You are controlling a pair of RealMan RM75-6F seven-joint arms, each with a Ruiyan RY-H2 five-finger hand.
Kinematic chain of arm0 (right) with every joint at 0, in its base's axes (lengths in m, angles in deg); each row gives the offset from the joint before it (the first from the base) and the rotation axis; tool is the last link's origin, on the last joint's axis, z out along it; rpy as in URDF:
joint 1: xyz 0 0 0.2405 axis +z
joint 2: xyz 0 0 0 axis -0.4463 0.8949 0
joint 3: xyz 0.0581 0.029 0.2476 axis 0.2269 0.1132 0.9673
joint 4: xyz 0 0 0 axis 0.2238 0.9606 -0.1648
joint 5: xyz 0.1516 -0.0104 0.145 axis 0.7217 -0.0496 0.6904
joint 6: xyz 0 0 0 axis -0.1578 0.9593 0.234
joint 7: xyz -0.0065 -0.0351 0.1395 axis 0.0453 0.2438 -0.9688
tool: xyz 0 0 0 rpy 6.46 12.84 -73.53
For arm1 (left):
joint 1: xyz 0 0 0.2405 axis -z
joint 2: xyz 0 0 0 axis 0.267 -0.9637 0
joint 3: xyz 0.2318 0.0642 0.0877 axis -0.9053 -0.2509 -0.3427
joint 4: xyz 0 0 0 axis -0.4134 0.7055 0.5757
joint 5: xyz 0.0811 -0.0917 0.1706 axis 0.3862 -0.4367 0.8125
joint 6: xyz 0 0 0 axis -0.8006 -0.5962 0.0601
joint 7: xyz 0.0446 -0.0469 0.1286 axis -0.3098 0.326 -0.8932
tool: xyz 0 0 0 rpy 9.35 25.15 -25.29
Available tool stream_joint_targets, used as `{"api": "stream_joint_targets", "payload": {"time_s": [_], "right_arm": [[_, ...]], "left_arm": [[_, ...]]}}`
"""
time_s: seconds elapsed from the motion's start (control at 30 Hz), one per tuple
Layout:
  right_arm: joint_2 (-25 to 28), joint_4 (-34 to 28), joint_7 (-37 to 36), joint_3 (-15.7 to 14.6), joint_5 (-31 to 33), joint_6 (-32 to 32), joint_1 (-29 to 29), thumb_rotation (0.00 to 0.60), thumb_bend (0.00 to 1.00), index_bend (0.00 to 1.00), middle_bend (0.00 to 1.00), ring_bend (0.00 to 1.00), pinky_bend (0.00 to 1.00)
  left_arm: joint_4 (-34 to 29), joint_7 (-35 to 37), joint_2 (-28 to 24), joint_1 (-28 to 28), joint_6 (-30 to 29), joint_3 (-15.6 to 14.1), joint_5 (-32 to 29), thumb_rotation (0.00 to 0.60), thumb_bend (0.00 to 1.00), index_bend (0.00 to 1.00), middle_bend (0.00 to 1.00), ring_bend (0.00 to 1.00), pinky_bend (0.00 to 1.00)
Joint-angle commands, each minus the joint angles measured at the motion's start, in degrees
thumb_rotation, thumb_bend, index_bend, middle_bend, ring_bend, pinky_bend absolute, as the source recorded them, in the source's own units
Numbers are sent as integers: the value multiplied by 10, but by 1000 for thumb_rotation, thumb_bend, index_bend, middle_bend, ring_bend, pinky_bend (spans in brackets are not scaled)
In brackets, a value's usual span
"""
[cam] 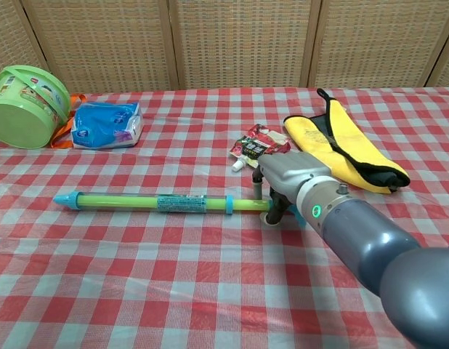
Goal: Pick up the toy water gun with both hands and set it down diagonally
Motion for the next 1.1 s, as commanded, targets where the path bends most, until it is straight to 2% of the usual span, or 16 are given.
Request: {"api": "stream_joint_targets", "payload": {"time_s": [0.03, 0.17, 0.33, 0.63, 0.87, 1.1], "right_arm": [[0, 1, -7, -3, -6, 3, 1, 600, 509, 590, 987, 915, 577], [2, -1, -27, -7, -26, 13, 0, 600, 512, 700, 999, 924, 588], [10, -11, -36, -8, -39, 21, -1, 600, 518, 775, 1000, 931, 589], [51, -76, -17, 1, -68, 53, 5, 600, 521, 784, 1000, 931, 589], [73, -126, 22, 15, -76, 81, 19, 600, 520, 788, 1000, 932, 588], [59, -136, 61, 22, -68, 105, 40, 600, 523, 792, 1000, 937, 589]], "left_arm": [[0, 0, 0, 0, -1, 0, 0, 600, 69, 0, 0, 0, 0], [-1, -1, 0, 0, -2, 0, 0, 600, 68, 0, 0, 0, 0], [-3, -1, -2, -1, -4, -1, 1, 600, 68, 0, 0, 0, 0], [-15, -8, -4, 2, 0, 2, -5, 600, 69, 0, 0, 0, 0], [-50, -22, -25, 30, 30, 26, -26, 600, 73, 0, 0, 0, 0], [-100, -37, -51, 78, 77, 67, -59, 600, 80, 20, 0, 0, 0]]}}
